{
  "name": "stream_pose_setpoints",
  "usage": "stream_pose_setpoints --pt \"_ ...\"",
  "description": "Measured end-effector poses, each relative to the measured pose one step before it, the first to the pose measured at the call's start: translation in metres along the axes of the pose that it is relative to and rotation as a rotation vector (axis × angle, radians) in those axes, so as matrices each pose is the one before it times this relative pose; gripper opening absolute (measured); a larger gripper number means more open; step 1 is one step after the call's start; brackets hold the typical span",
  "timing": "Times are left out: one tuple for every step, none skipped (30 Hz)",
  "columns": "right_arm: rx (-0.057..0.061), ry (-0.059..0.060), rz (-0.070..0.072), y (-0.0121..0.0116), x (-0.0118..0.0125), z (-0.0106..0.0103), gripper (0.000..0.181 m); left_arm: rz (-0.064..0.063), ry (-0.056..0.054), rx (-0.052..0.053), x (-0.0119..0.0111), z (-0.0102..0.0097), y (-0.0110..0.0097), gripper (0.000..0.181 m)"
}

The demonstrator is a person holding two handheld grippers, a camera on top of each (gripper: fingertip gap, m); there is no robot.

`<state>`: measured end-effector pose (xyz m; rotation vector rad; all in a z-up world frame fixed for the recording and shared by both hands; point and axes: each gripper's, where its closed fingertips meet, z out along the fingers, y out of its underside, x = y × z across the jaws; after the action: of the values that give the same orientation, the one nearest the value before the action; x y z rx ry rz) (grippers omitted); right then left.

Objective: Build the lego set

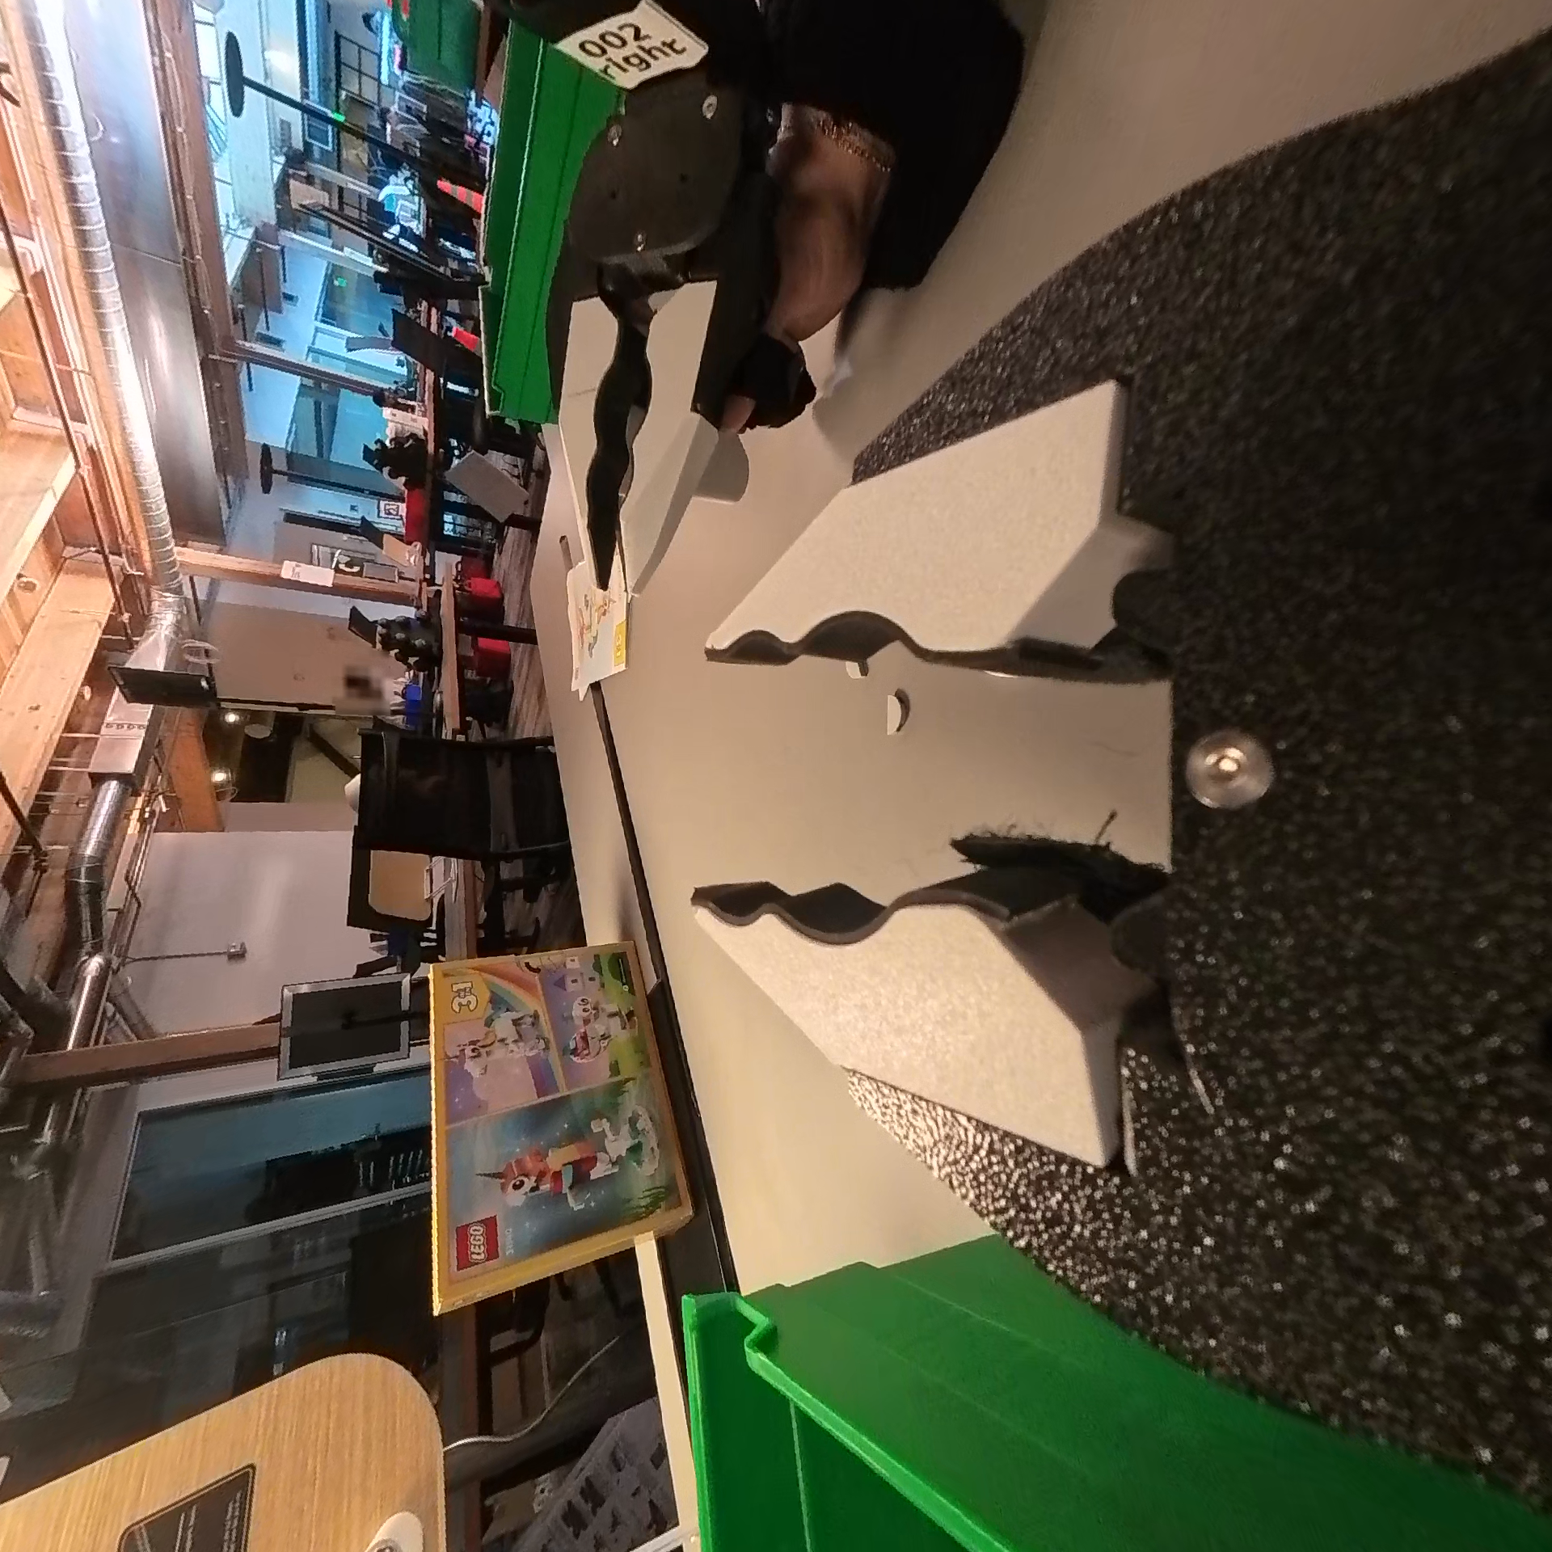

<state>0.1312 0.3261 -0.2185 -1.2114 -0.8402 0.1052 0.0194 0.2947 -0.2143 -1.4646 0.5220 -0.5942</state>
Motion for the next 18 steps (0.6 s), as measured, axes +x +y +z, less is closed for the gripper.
stream_pose_setpoints --pt "0.0006 -0.0002 -0.0020 -0.00006 -0.00022 -0.00001 0.011 -0.0005 0.0014 -0.0003 0.00023 -0.00002 0.00004 0.050" --pt "0.0001 0.0000 -0.0023 0.00001 -0.00018 -0.00005 0.011 -0.0007 0.0013 -0.0004 0.00016 0.00004 0.00016 0.049" --pt "-0.0004 -0.0007 -0.0014 0.00012 -0.00031 0.00014 0.011 -0.0005 0.0012 -0.0004 0.00014 0.00019 0.00006 0.049" --pt "0.0000 -0.0009 -0.0004 0.00000 -0.00009 0.00000 0.011 -0.0004 0.0011 -0.0009 0.00019 0.00007 0.00024 0.049" --pt "0.0006 0.0001 0.0002 0.00000 -0.00006 0.00004 0.011 -0.0008 0.0005 -0.0006 0.00005 0.00003 0.00019 0.049" --pt "0.0002 0.0007 0.0010 0.00009 0.00022 -0.00004 0.010 -0.0003 0.0000 0.0004 0.00003 0.00003 -0.00005 0.049" --pt "-0.0004 0.0007 0.0019 0.00019 0.00038 0.00003 0.011 0.0006 -0.0007 0.0006 -0.00008 -0.00003 -0.00008 0.049" --pt "-0.0001 0.0008 0.0027 0.00015 0.00033 0.00005 0.011 0.0008 -0.0006 0.0005 0.00000 0.00002 -0.00006 0.049" --pt "-0.0003 0.0007 0.0036 0.00024 0.00040 -0.00008 0.010 0.0004 -0.0002 0.0003 -0.00013 -0.00005 -0.00004 0.049" --pt "-0.0009 0.0006 0.0040 0.00029 0.00043 0.00010 0.010 -0.0003 -0.0008 0.0000 -0.00015 0.00008 -0.00001 0.049" --pt "-0.0010 0.0007 0.0043 0.00030 0.00045 -0.00005 0.010 -0.0002 -0.0004 0.0002 -0.00012 -0.00005 -0.00003 0.049" --pt "-0.0001 0.0010 0.0044 0.00017 0.00048 0.00002 0.010 0.0000 -0.0001 0.0004 -0.00001 0.00002 -0.00005 0.049" --pt "0.0006 0.0012 0.0040 0.00006 0.00057 -0.00007 0.010 0.0002 -0.0001 0.0003 -0.00002 0.00002 -0.00014 0.049" --pt "-0.0002 0.0009 0.0039 0.00022 0.00041 -0.00008 0.010 0.0009 -0.0005 0.0002 -0.00006 -0.00006 -0.00003 0.049" --pt "-0.0010 0.0004 0.0038 0.00026 0.00038 0.00001 0.010 0.0011 -0.0002 0.0003 0.00004 0.00001 -0.00004 0.049" --pt "-0.0004 0.0011 0.0030 0.00022 0.00042 -0.00003 0.010 0.0005 0.0005 -0.0002 0.00010 -0.00008 -0.00008 0.049" --pt "0.0003 0.0015 0.0024 0.00008 0.00048 -0.00006 0.010 -0.0004 0.0000 -0.0005 -0.00005 0.00003 0.00017 0.049" --pt "0.0001 0.0010 0.0023 0.00006 0.00034 -0.00001 0.010 -0.0005 0.0002 0.0001 0.00000 0.00008 -0.00001 0.048"
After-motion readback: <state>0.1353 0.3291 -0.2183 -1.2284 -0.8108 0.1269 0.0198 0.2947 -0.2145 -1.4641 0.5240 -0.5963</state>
